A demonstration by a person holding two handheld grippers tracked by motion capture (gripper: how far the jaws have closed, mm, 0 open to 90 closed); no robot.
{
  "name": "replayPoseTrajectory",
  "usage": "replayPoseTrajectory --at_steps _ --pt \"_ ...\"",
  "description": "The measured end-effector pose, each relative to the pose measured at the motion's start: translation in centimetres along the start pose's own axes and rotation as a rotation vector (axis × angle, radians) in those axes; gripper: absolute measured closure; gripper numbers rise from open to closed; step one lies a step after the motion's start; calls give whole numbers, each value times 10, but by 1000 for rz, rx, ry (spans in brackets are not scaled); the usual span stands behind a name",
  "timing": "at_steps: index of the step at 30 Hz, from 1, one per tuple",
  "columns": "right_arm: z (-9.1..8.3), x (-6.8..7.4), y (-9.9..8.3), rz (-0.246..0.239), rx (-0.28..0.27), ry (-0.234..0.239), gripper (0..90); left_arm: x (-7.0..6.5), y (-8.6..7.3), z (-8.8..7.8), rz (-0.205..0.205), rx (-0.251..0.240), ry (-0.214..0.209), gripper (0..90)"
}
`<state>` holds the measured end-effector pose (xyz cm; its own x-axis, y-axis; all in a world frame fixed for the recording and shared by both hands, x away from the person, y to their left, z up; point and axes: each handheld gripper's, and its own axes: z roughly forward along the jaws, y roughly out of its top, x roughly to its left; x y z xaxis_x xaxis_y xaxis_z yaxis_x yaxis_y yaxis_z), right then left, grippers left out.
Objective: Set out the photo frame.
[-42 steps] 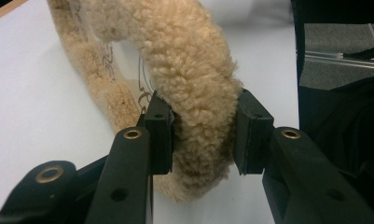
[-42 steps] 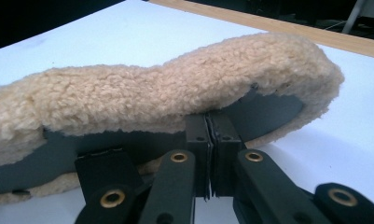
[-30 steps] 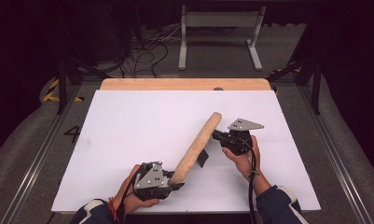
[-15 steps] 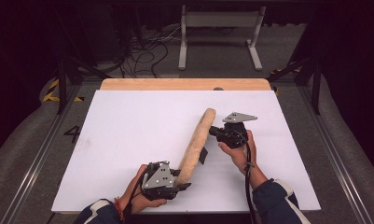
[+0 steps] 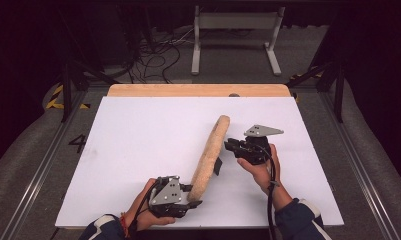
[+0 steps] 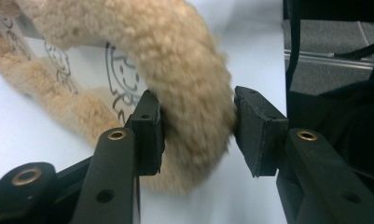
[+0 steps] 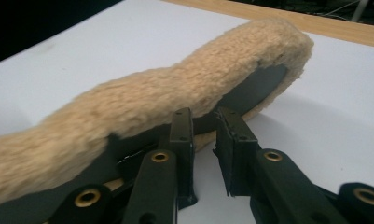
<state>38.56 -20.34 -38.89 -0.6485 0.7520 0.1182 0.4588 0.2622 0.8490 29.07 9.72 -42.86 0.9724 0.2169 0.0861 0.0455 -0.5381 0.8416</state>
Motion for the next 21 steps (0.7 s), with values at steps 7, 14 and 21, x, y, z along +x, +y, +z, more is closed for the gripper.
replayPoseTrajectory --at_steps 7,14,21 --pt "-15 15 4 61 14 25 546 -2 -1 -1 -3 -4 16 630" --pt "-5 23 16 185 39 62 421 -4 2 5 6 -6 4 643" --pt "10 32 26 212 115 60 345 -6 5 11 -1 -9 3 640"
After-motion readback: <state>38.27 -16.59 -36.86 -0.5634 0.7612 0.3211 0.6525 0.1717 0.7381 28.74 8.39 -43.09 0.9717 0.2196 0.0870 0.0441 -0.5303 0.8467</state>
